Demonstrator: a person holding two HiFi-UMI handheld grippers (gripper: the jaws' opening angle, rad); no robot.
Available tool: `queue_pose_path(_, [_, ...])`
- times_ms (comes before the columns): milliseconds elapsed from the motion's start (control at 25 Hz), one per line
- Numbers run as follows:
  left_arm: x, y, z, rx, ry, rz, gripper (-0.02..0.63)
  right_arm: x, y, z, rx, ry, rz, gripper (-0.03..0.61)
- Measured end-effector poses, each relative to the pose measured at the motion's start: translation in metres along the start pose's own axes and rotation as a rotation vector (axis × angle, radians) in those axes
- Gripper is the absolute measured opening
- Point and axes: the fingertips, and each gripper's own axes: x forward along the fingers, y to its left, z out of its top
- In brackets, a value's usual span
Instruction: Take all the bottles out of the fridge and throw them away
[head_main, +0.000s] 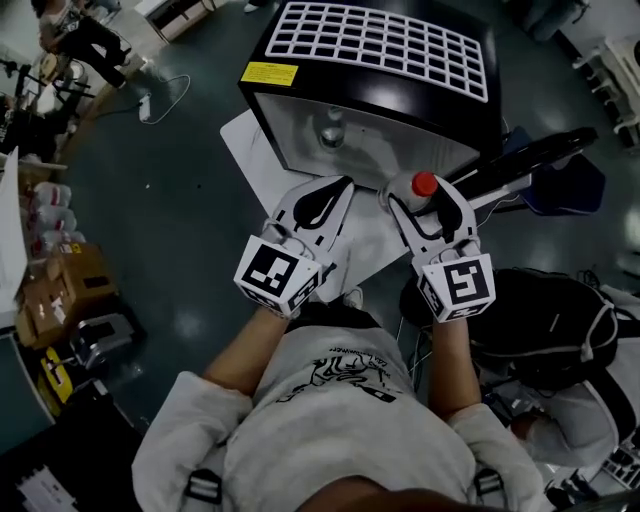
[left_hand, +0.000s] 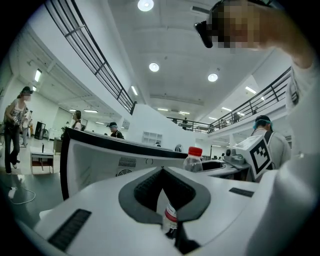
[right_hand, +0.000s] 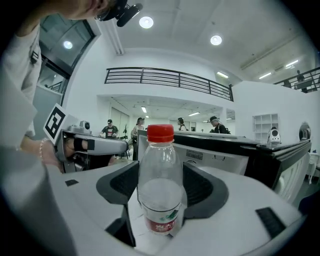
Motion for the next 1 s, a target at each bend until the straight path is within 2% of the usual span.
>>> queue_pose_path(560, [-0.031, -0.041, 0.021, 0.003, -0.006, -0.002, 0.014, -0.055, 0.025, 0.023, -0.01, -0.013, 0.079, 0.284])
queue_pose_path(1000, [-0.043, -0.054, 0.023, 0.004, -0.024, 0.076, 0.014, -0.066, 0.036, 0.032, -0.035, -0.031, 0.169, 0.284])
